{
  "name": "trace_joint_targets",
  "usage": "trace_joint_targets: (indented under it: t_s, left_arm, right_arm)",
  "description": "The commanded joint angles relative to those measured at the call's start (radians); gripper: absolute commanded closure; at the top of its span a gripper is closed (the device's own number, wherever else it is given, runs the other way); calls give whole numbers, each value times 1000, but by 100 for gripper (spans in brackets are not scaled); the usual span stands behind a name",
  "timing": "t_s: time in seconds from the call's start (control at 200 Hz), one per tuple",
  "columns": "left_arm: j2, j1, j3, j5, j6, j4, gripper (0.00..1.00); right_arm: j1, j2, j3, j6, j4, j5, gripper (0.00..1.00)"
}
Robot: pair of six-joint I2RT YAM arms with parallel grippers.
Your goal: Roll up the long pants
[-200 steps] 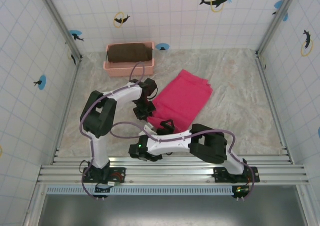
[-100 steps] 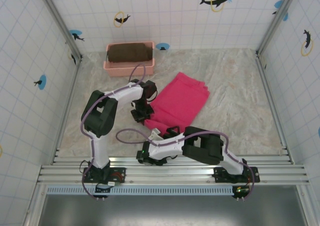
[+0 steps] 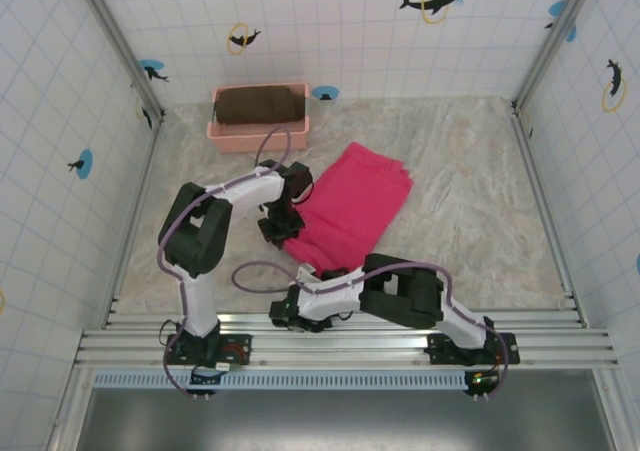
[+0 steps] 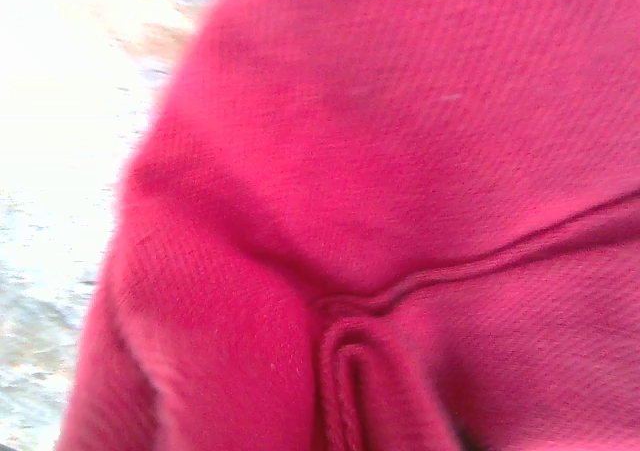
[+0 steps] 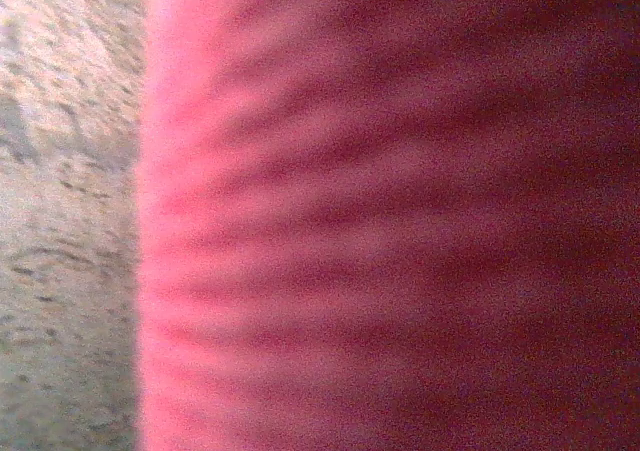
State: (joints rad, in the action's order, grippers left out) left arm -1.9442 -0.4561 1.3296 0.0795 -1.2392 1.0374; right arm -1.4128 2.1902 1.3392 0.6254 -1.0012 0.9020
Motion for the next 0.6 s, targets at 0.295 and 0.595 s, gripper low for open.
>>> trace_joint_targets:
  t_s: [0.295,0.595]
  left_arm:
    - [444,13,-164,-196,100,-155,3]
    - [770,-4,-694,-112,-164,-808,3]
  right_arm:
    - [246,-280,-218,-370,385,-656,100]
    - [394,-303,-221,-478,363,-876,100]
